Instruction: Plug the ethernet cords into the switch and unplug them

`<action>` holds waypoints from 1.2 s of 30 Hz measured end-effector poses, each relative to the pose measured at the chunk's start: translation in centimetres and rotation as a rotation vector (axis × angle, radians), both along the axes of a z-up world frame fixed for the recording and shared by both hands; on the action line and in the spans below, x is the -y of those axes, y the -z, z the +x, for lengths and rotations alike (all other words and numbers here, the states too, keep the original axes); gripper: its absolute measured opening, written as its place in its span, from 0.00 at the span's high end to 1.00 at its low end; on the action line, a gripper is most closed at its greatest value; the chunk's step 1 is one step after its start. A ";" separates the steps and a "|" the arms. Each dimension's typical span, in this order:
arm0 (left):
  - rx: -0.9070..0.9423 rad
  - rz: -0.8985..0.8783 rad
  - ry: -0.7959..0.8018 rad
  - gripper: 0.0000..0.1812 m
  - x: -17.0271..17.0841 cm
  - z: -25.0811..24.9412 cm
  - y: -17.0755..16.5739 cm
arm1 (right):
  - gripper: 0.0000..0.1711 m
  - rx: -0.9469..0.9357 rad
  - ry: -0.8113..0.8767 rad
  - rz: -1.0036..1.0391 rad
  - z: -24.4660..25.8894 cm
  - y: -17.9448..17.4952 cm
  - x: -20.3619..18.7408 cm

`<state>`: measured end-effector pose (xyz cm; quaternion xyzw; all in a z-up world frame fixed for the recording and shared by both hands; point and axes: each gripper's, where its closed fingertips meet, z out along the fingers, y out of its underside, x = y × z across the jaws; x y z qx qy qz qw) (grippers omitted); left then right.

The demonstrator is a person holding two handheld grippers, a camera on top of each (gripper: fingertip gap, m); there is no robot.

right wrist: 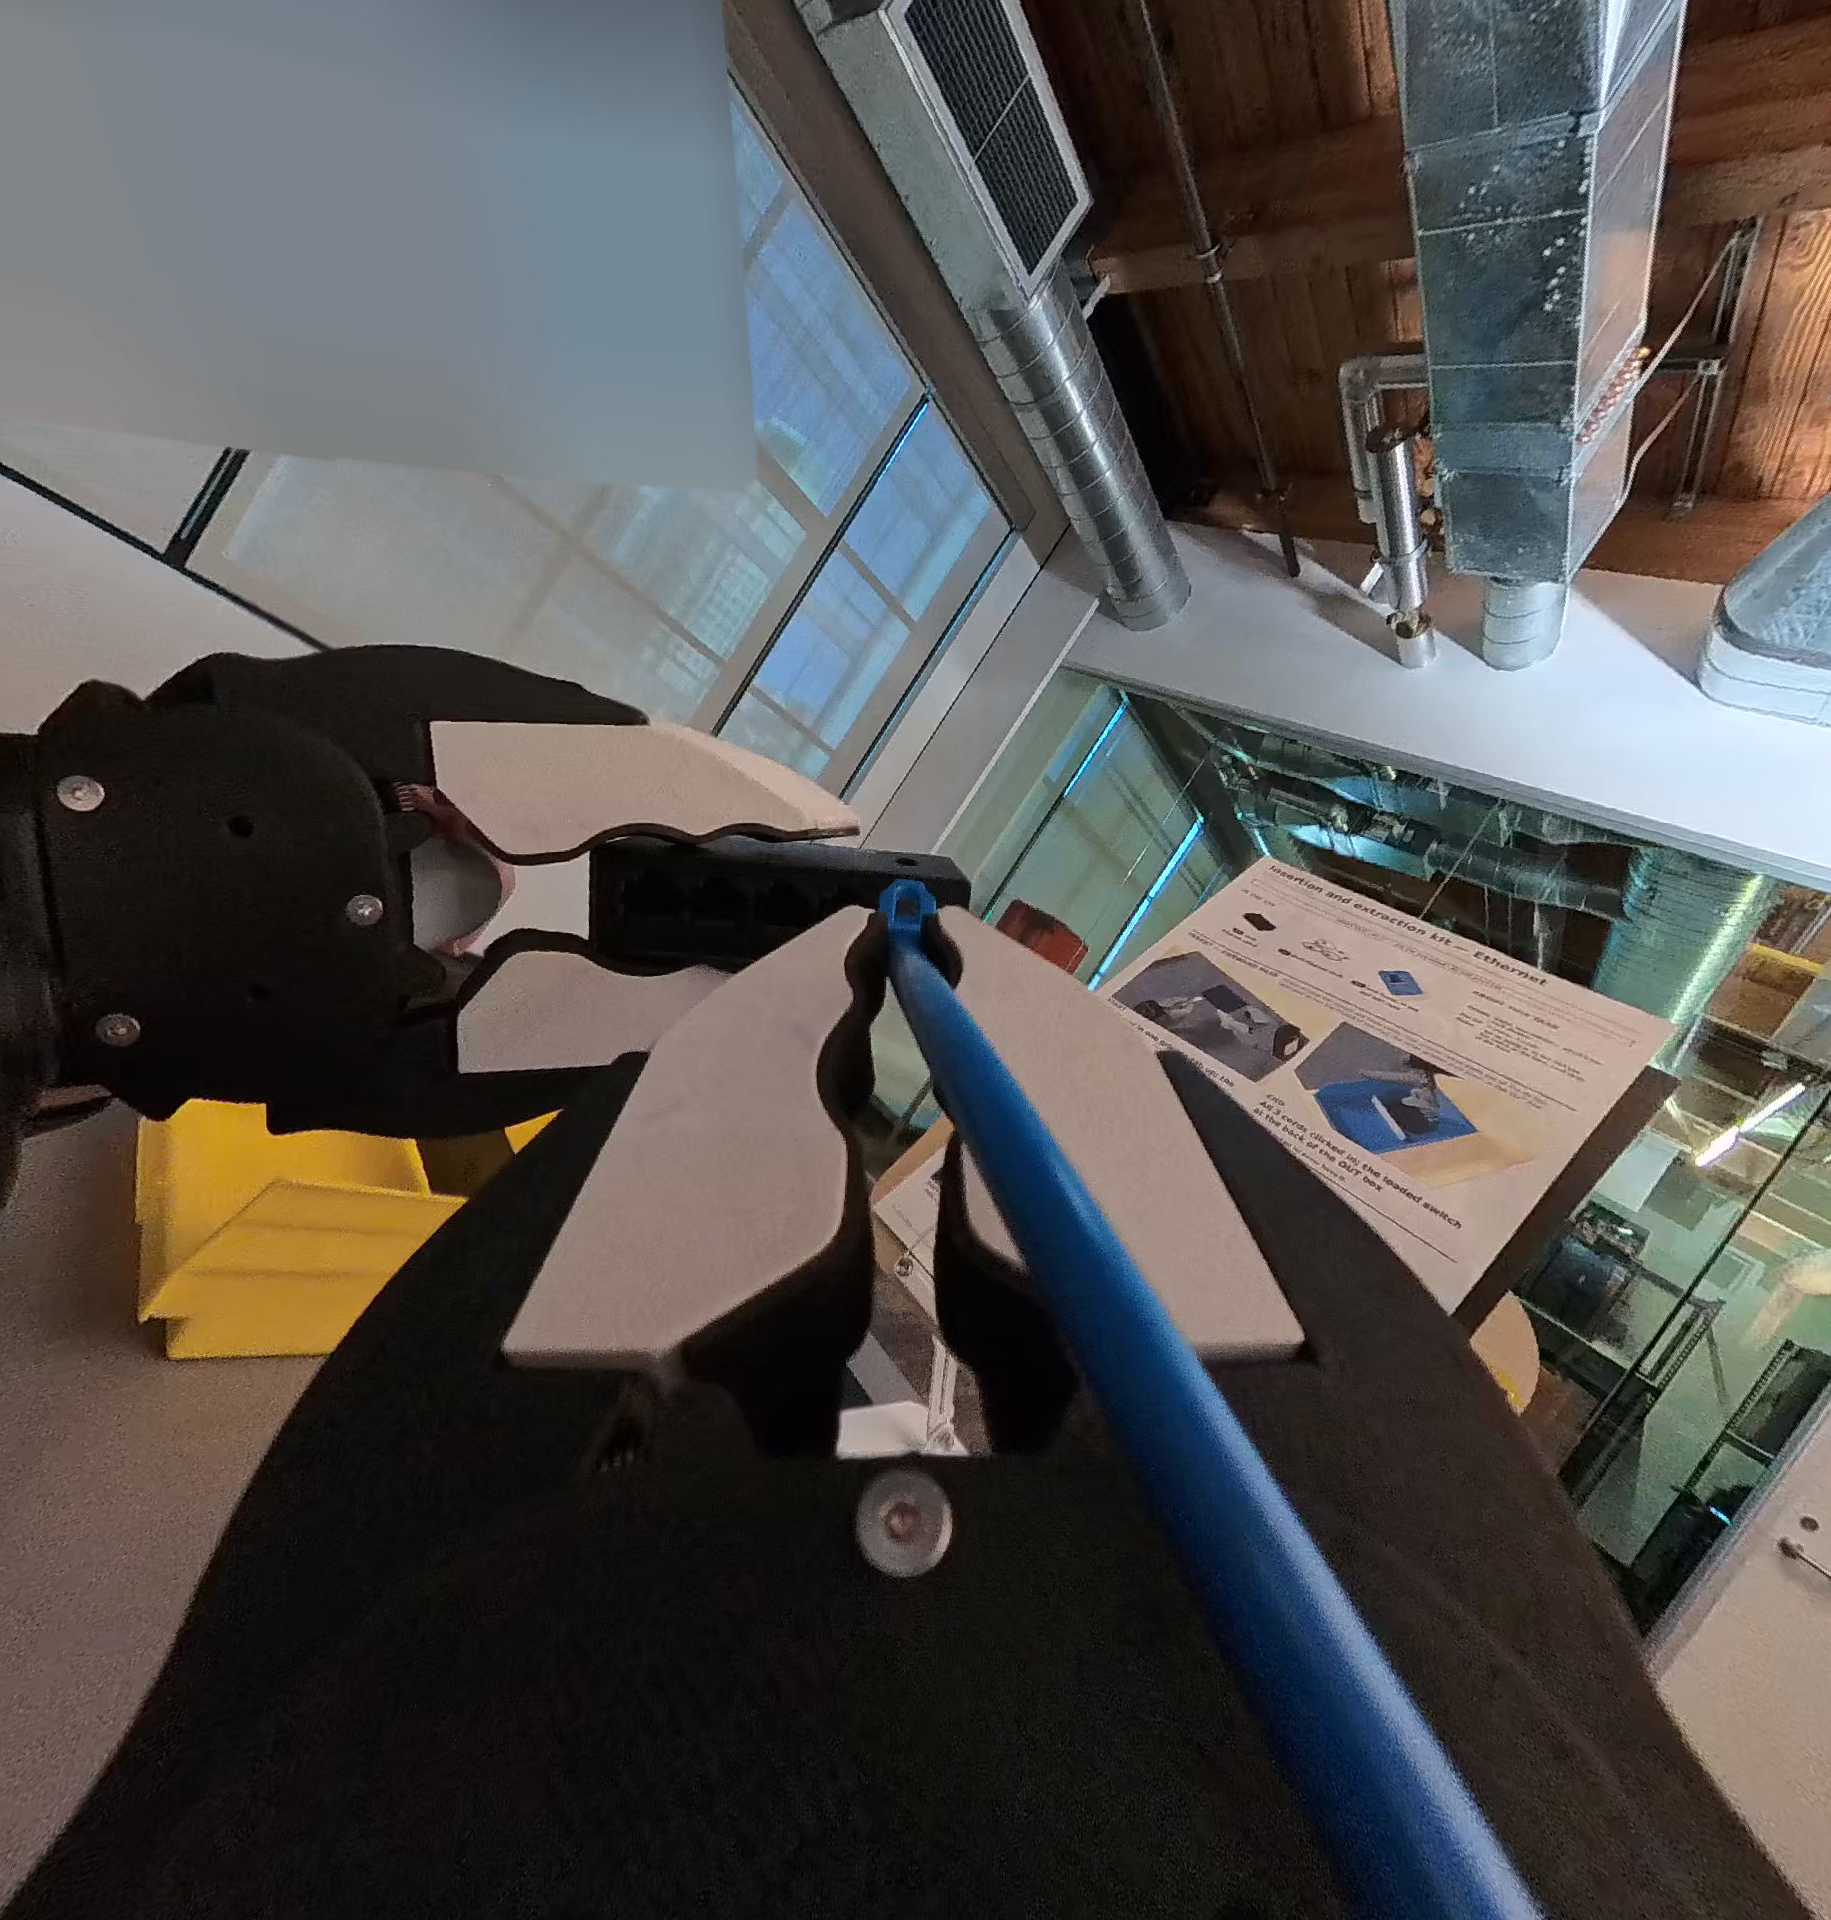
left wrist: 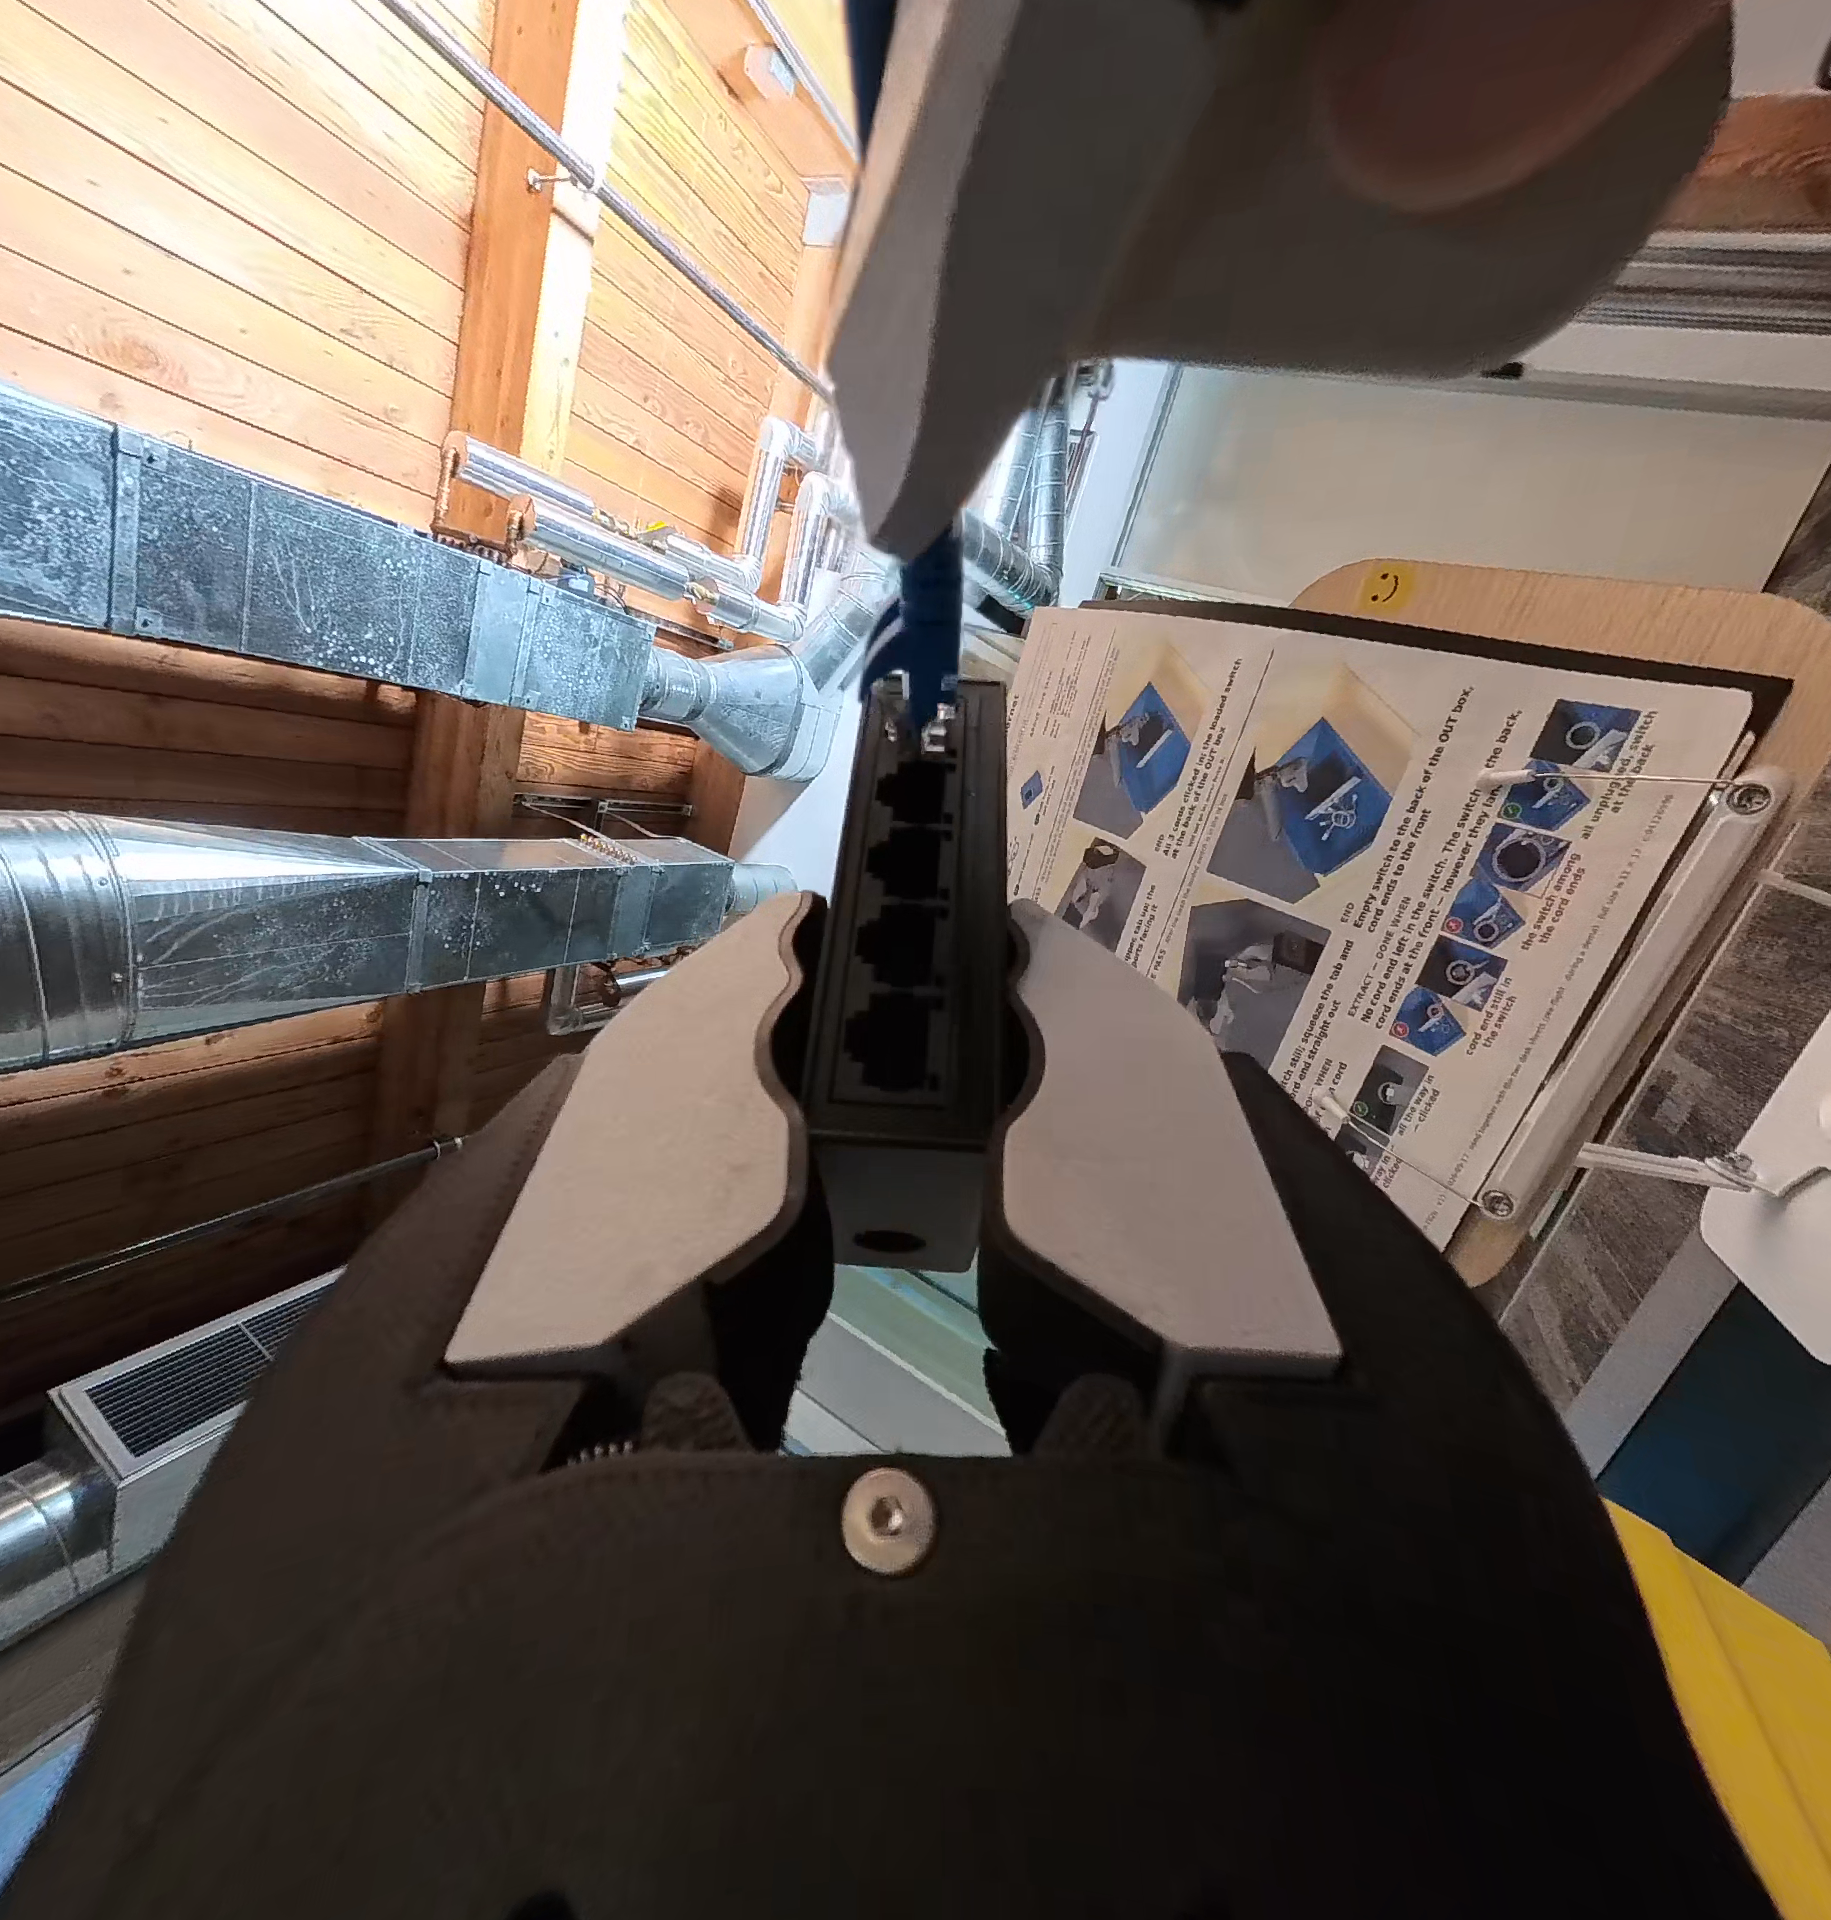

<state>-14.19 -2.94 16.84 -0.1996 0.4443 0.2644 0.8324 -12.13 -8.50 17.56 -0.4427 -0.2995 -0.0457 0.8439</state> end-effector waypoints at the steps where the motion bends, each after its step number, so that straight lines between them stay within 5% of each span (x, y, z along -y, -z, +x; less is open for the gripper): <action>1: 0.002 -0.001 0.005 0.84 0.1 0.0 0.0 | 0.96 -0.005 -0.005 0.019 0.0 0.0 0.2; 15: 0.007 0.168 0.154 0.84 8.2 2.8 -4.7 | 0.96 -0.062 -0.033 0.477 2.0 -4.2 7.9; 23: 0.043 0.070 0.274 0.67 10.9 4.0 -5.6 | 0.96 0.015 0.059 0.588 2.2 -5.5 10.7; 28: 0.110 -0.228 0.459 0.46 11.0 2.6 -4.4 | 0.96 0.062 0.098 0.596 2.1 -5.4 10.6; 36: 0.283 -1.212 1.146 0.37 8.4 2.4 -2.8 | 0.96 0.116 0.112 0.602 0.8 -4.8 10.2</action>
